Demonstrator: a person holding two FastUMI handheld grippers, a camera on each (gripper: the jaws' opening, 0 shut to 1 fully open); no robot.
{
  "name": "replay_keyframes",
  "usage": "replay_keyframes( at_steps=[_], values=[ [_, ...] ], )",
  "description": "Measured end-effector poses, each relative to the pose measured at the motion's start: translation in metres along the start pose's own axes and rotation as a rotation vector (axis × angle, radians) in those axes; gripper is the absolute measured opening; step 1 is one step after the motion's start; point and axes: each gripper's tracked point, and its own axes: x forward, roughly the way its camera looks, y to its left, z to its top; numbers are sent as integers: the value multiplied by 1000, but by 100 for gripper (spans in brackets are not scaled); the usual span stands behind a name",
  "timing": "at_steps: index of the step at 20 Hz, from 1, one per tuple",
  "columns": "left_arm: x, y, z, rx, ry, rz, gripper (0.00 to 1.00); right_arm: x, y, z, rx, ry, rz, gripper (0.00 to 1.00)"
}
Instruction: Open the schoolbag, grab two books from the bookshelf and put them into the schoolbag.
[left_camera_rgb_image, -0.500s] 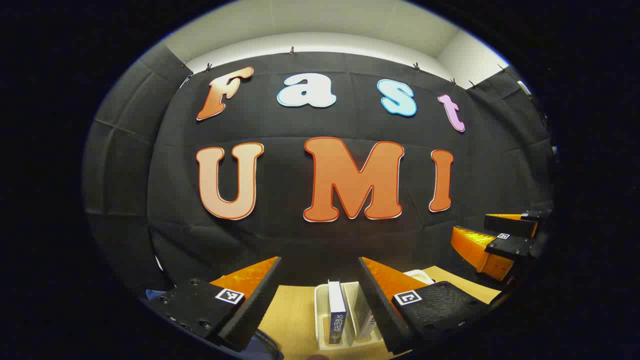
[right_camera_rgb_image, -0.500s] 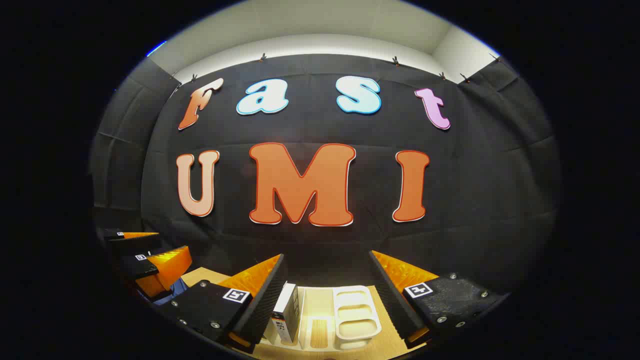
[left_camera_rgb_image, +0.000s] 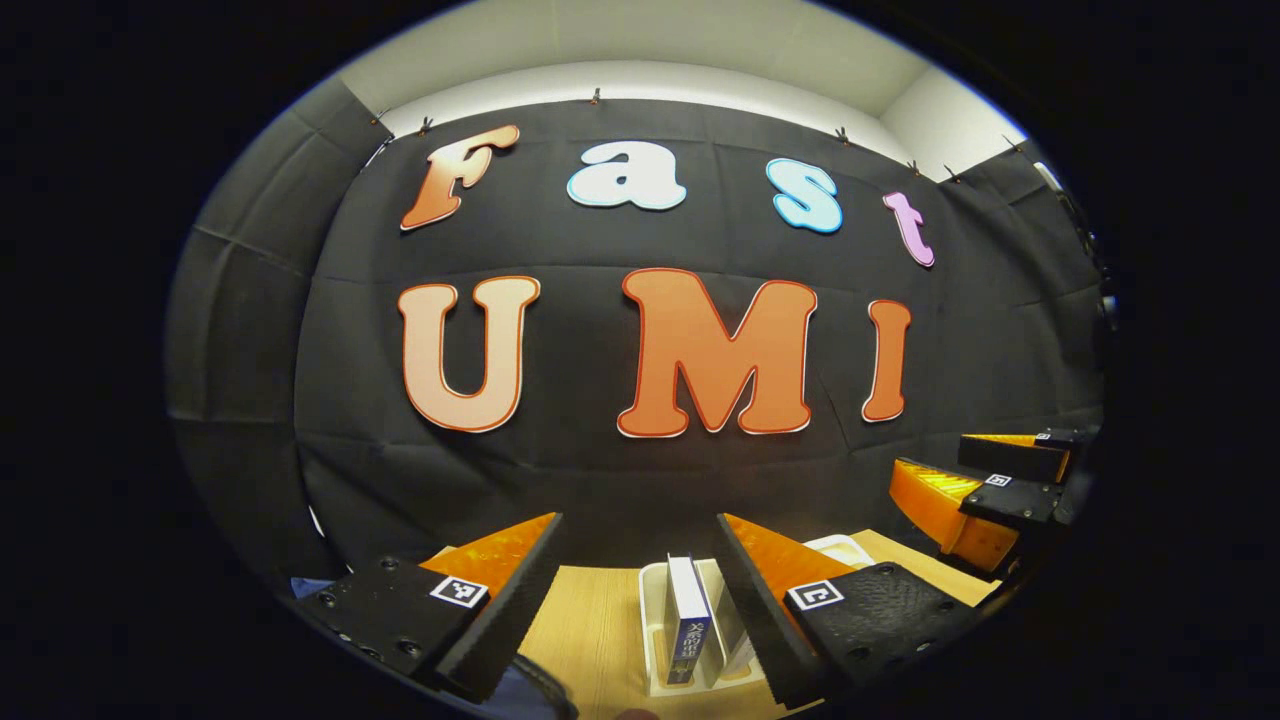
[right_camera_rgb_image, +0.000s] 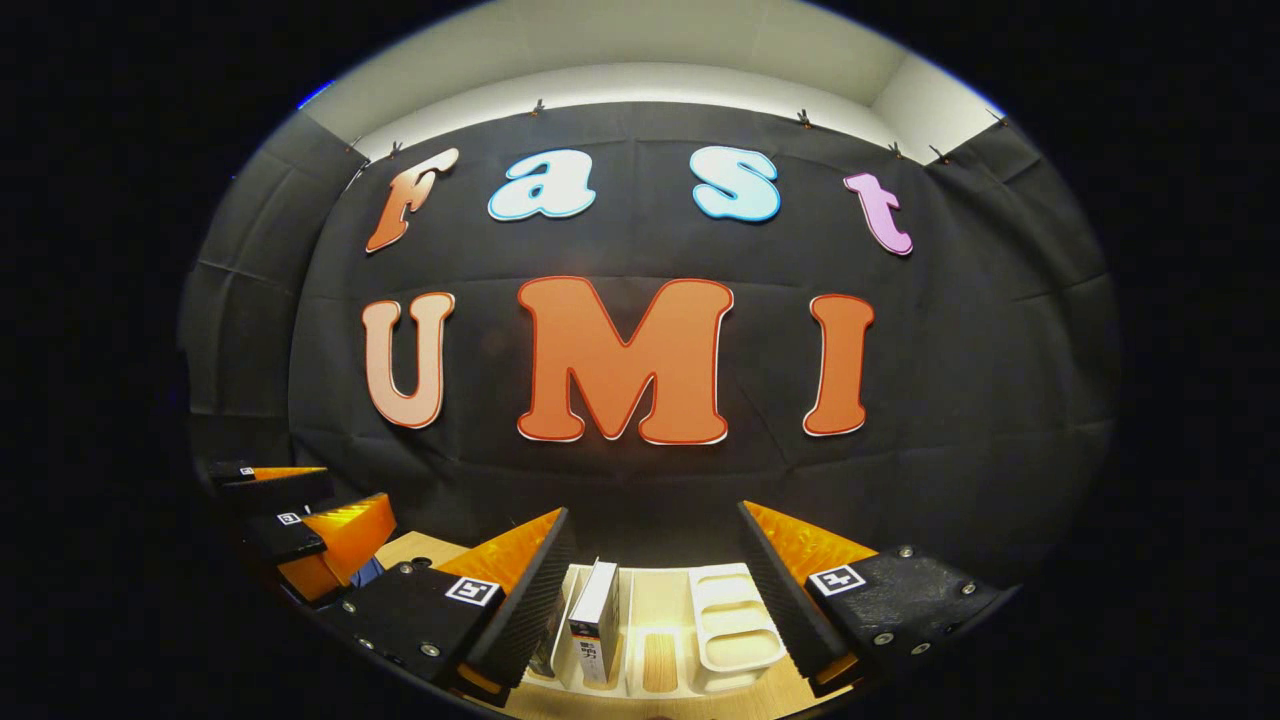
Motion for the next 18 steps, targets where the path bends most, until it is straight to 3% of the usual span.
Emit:
replay_keyframes(
  at_steps=[18],
  values=[
    [-2, 13, -8, -11, 16, 14, 93, 3, -8, -15, -8, 62, -47, 96]
  ],
)
